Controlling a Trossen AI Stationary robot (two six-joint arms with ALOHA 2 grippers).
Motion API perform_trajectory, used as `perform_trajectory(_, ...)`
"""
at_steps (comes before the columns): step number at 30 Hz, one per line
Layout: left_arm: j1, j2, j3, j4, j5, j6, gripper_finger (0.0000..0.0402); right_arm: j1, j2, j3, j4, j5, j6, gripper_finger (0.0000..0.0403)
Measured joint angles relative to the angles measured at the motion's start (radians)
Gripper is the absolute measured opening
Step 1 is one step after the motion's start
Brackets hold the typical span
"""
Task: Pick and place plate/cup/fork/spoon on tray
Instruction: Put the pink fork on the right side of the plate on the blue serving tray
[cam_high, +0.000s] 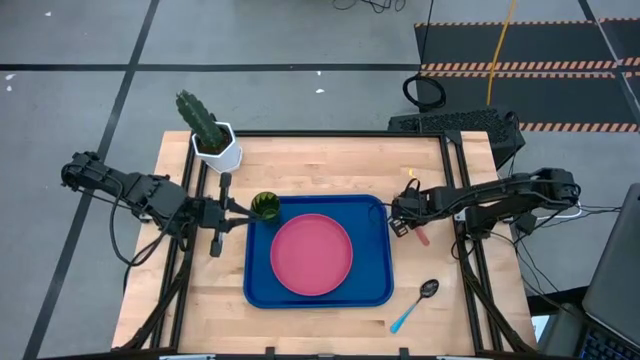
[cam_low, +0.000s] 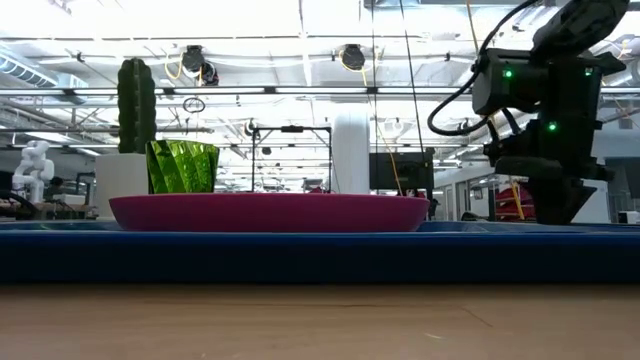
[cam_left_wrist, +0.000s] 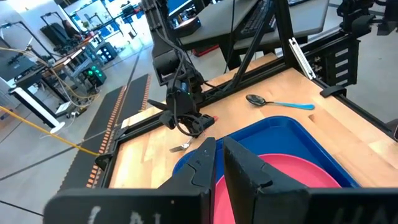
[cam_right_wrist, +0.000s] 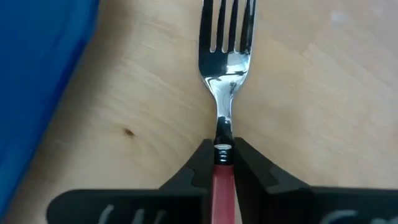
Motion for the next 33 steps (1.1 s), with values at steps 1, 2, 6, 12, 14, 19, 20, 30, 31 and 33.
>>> perform_trajectory(1,0.0,0.0,0.0,0.0,0.0,0.0,0.0033,0.0,-0.01,0.0,-0.01,-0.005,0.012,0.002)
perform_trajectory(2,0.0,0.0,0.0,-0.002,0.0,0.002,0.0033,0.0,-0.02,0.005,-0.023,-0.014,0.021,0.002)
perform_trajectory(6,0.0,0.0,0.0,-0.027,0.0,0.016,0.0033,0.003,-0.037,0.08,-0.153,-0.023,0.062,0.002)
perform_trajectory(12,0.0,0.0,0.0,-0.053,0.0,0.039,0.0033,0.058,-0.014,0.31,-0.388,0.061,0.103,0.002)
perform_trajectory(14,0.0,0.0,0.0,-0.059,0.0,0.044,0.0033,0.08,0.007,0.398,-0.418,0.08,0.126,0.002)
perform_trajectory(19,0.0,0.0,0.0,-0.061,-0.039,0.042,0.0033,0.136,0.115,0.575,-0.429,0.067,0.166,0.002)
perform_trajectory(20,0.0,0.0,0.0,-0.063,-0.07,0.034,0.0033,0.146,0.145,0.599,-0.43,0.055,0.175,0.002)
perform_trajectory(30,0.0,-0.013,-0.034,-0.113,-0.203,-0.012,0.0032,0.228,0.414,0.747,-0.394,-0.054,0.374,0.002)
perform_trajectory(31,0.0,-0.019,-0.039,-0.112,-0.214,-0.016,0.0032,0.235,0.424,0.751,-0.388,-0.046,0.407,0.002)
perform_trajectory(33,0.0,-0.032,-0.052,-0.111,-0.251,-0.026,0.0032,0.249,0.441,0.75,-0.388,-0.025,0.496,0.002)
